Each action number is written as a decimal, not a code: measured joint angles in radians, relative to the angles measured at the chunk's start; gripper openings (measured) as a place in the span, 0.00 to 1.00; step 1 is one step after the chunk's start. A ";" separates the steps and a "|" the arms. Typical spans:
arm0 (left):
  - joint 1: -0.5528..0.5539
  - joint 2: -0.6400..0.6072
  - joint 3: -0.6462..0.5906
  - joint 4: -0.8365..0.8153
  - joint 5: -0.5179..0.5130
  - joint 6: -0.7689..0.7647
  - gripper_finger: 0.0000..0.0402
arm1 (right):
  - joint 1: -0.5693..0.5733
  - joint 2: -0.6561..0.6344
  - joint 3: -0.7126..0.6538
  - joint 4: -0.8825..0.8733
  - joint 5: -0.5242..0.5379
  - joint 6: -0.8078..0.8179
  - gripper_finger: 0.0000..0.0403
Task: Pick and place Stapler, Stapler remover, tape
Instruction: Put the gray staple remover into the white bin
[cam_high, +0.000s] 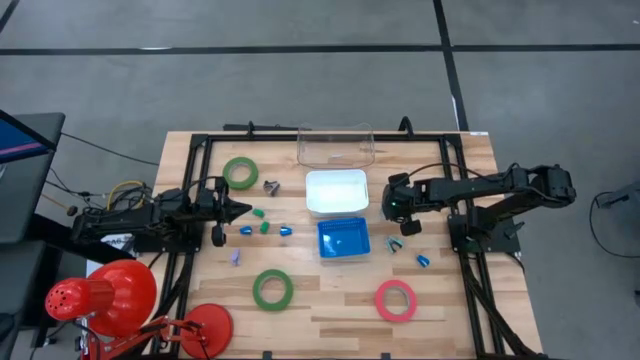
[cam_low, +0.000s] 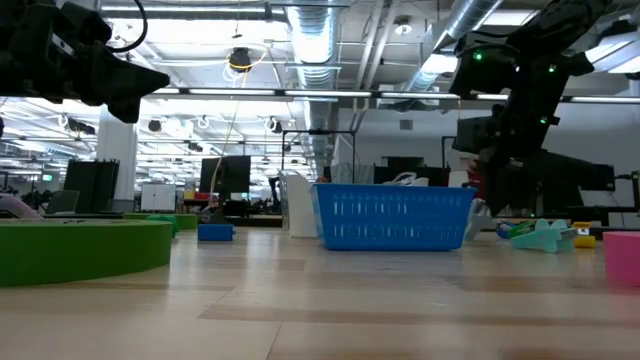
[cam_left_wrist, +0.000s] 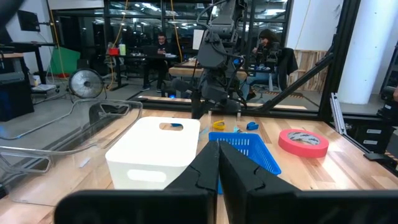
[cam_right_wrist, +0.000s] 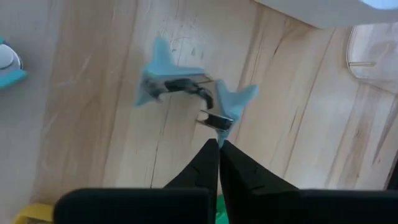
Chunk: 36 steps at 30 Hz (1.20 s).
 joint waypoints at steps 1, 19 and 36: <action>0.000 0.000 0.000 0.000 0.000 0.000 0.01 | 0.000 0.000 0.000 0.000 0.000 0.000 0.01; 0.000 0.000 0.000 0.000 0.000 0.000 0.01 | -0.019 -0.069 0.077 -0.115 0.004 0.016 0.00; 0.000 0.000 0.000 0.000 0.000 0.000 0.01 | -0.041 -0.095 0.307 -0.237 0.006 0.034 0.00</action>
